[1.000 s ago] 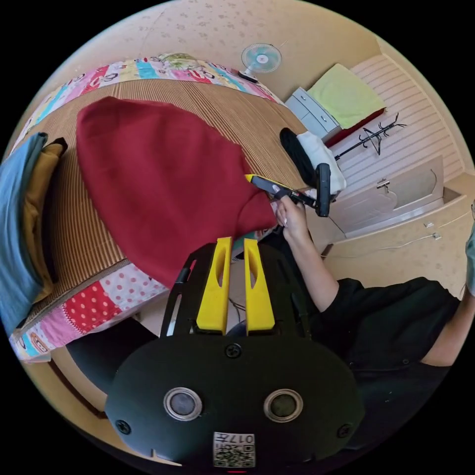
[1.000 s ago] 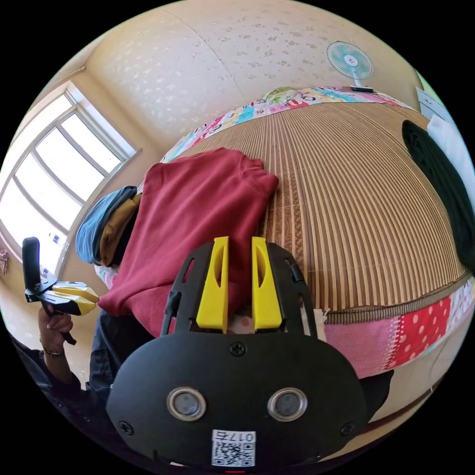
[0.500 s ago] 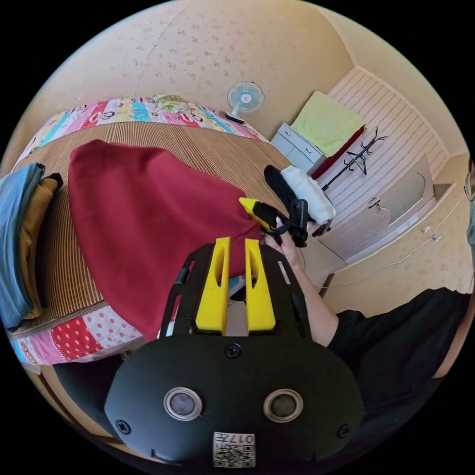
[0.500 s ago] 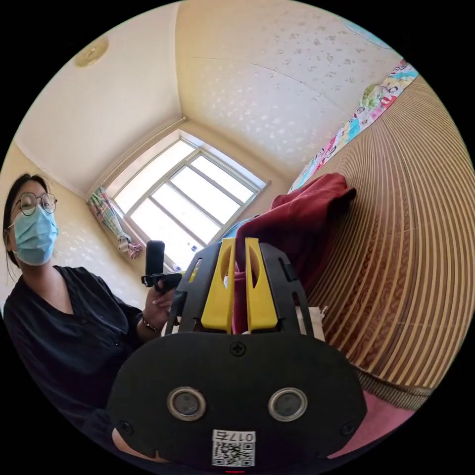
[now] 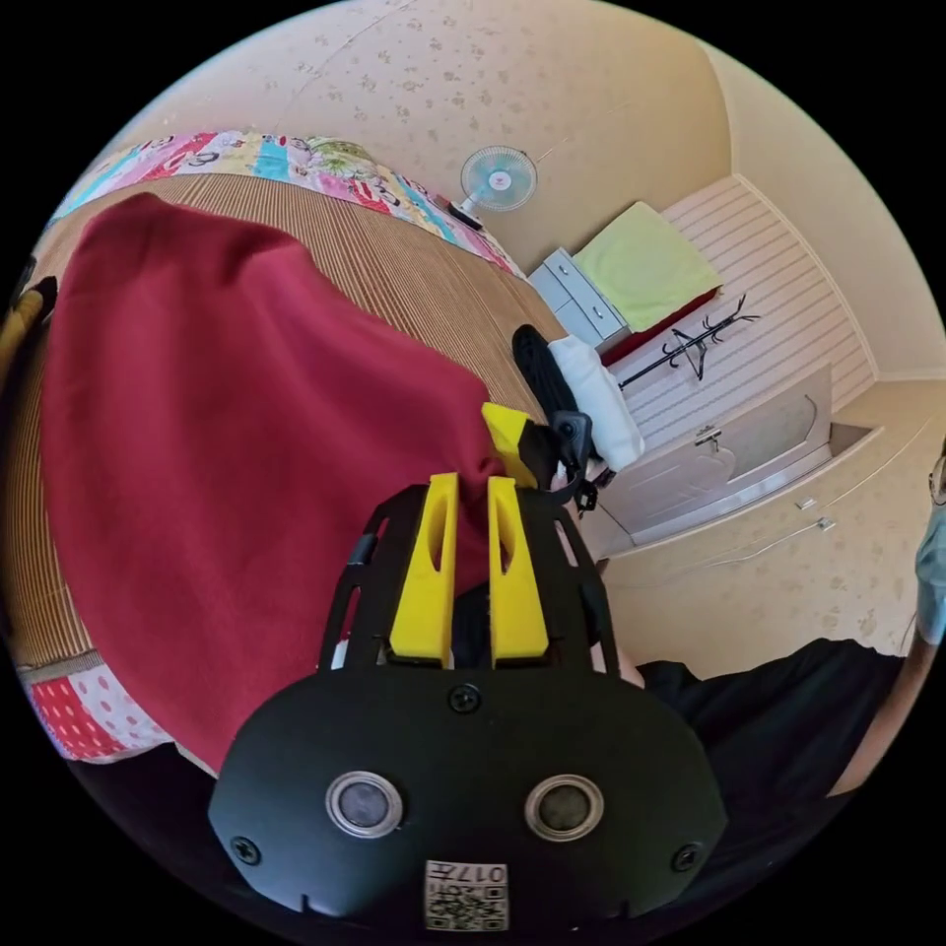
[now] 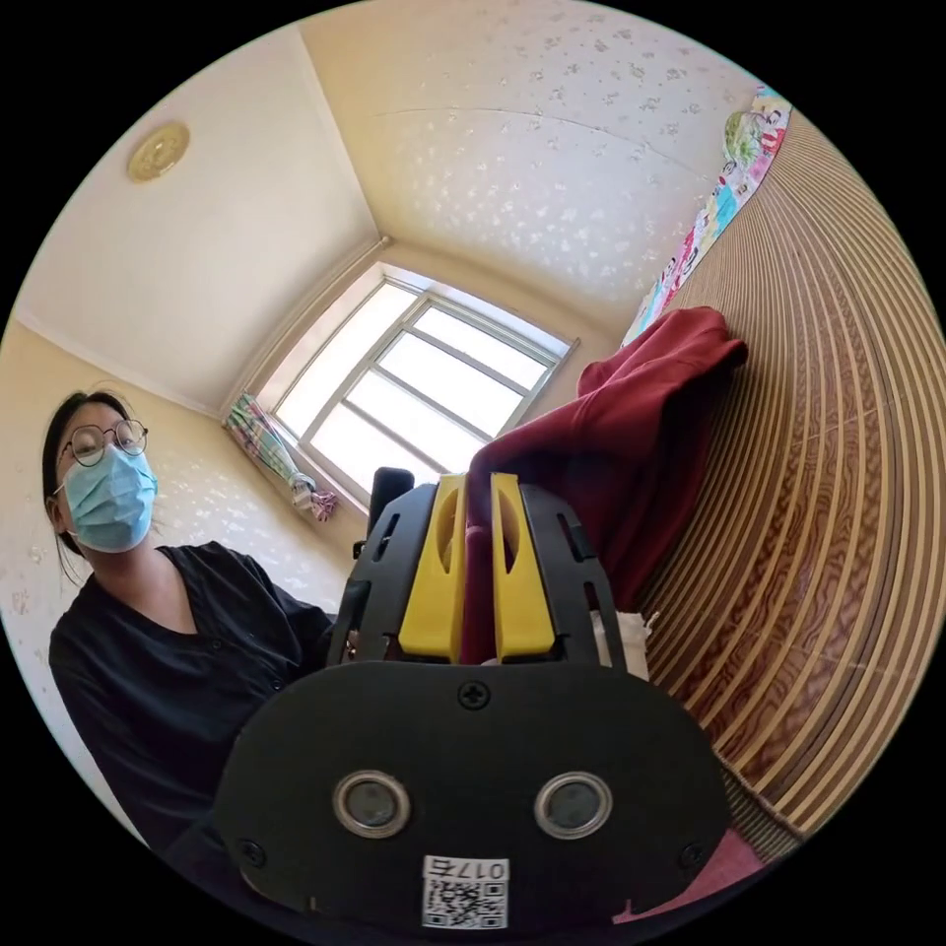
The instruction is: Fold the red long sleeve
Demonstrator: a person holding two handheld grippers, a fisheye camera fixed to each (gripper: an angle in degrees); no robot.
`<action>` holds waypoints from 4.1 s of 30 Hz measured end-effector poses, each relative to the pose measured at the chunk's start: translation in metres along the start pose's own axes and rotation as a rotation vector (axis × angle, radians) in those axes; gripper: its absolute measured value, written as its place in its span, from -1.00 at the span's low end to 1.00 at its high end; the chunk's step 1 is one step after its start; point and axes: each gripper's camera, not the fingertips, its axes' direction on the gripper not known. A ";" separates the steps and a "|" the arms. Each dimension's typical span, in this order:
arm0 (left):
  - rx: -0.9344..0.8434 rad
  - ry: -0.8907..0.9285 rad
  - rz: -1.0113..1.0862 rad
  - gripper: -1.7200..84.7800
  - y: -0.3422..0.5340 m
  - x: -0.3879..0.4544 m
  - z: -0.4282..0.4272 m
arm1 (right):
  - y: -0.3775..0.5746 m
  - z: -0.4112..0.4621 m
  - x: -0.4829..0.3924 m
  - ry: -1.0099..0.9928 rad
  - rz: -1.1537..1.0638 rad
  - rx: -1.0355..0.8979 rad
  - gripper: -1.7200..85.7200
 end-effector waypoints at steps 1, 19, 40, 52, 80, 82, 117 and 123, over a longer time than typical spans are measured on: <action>0.019 -0.003 -0.002 -0.84 0.001 -0.001 -0.005 | -0.003 -0.005 -0.001 0.005 -0.001 0.010 -0.93; 0.220 -0.012 -0.106 -0.73 0.012 -0.023 -0.041 | -0.044 0.032 0.015 -0.064 -0.003 -0.259 -0.95; 0.014 -0.356 0.000 -0.80 -0.019 -0.002 0.002 | -0.066 0.069 0.026 0.073 -0.035 -0.388 -0.95; 0.318 0.088 0.221 -0.84 -0.016 -0.013 -0.115 | -0.060 0.029 0.042 -0.013 -0.007 -0.074 -0.95; 0.701 0.917 0.667 -0.86 0.037 -0.053 -0.365 | 0.052 0.109 -0.103 0.300 -0.503 0.014 -0.75; 0.699 1.061 0.678 -0.86 0.034 -0.062 -0.363 | 0.057 0.117 -0.108 0.217 -0.513 -0.036 -0.76; 0.642 1.640 0.753 -0.86 0.012 -0.022 -0.370 | 0.263 0.271 -0.220 0.333 -0.835 -0.188 -0.72; 0.646 1.530 0.719 -0.86 0.018 -0.012 -0.389 | 0.226 0.260 -0.252 0.779 -0.748 0.046 -0.87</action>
